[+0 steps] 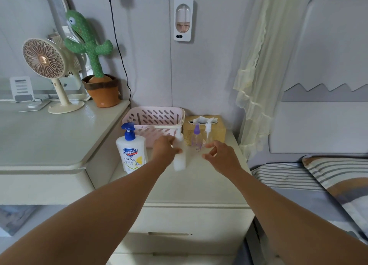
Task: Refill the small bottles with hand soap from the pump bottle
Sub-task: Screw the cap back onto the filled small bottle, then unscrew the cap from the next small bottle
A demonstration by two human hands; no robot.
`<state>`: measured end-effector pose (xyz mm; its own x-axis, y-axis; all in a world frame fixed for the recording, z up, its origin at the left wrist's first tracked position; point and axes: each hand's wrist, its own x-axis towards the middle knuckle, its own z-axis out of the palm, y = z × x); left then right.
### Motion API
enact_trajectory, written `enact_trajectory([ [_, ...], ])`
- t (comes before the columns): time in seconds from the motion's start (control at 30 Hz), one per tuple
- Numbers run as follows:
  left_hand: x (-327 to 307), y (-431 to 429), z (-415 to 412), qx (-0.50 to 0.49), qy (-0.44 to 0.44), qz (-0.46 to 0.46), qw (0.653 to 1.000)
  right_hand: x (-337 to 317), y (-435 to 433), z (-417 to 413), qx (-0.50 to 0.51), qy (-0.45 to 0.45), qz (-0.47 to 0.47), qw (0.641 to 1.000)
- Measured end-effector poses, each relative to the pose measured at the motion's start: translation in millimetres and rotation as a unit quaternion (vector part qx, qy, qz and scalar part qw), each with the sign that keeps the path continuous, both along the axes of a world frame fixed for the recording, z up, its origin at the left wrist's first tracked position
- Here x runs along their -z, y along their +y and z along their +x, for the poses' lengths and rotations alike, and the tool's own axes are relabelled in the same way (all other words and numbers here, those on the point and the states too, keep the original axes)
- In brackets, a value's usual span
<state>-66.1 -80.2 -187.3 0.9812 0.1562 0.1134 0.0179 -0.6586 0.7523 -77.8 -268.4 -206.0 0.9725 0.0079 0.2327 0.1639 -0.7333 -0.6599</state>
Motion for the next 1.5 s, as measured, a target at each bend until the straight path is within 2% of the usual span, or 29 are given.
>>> enact_trajectory([
  [0.2,0,-5,32,-0.009,-0.015,0.009,1.0,-1,4,36,0.016,-0.015,-0.009,1.0],
  [0.63,14,-3,58,-0.026,-0.045,-0.058,0.997,-13,36,85,0.096,-0.031,-0.048,0.994],
  [0.87,15,2,53,-0.024,-0.04,-0.059,0.997,-11,40,82,0.089,-0.048,-0.075,0.992],
  [1.0,18,5,42,-0.043,-0.028,-0.067,0.996,-16,38,66,0.075,-0.061,-0.057,0.994],
  [1.17,16,8,17,-0.048,-0.054,-0.07,0.995,-25,33,41,0.019,-0.046,-0.042,0.998],
  [1.23,12,10,5,-0.019,-0.057,-0.077,0.995,-28,32,29,-0.011,-0.042,-0.03,0.999],
  [1.37,0,17,-29,0.116,-0.007,-0.117,0.986,-36,34,1,-0.06,-0.037,0.004,0.998],
  [1.5,-8,22,-55,0.158,0.035,-0.155,0.975,-44,40,-22,-0.073,-0.038,0.004,0.997],
])
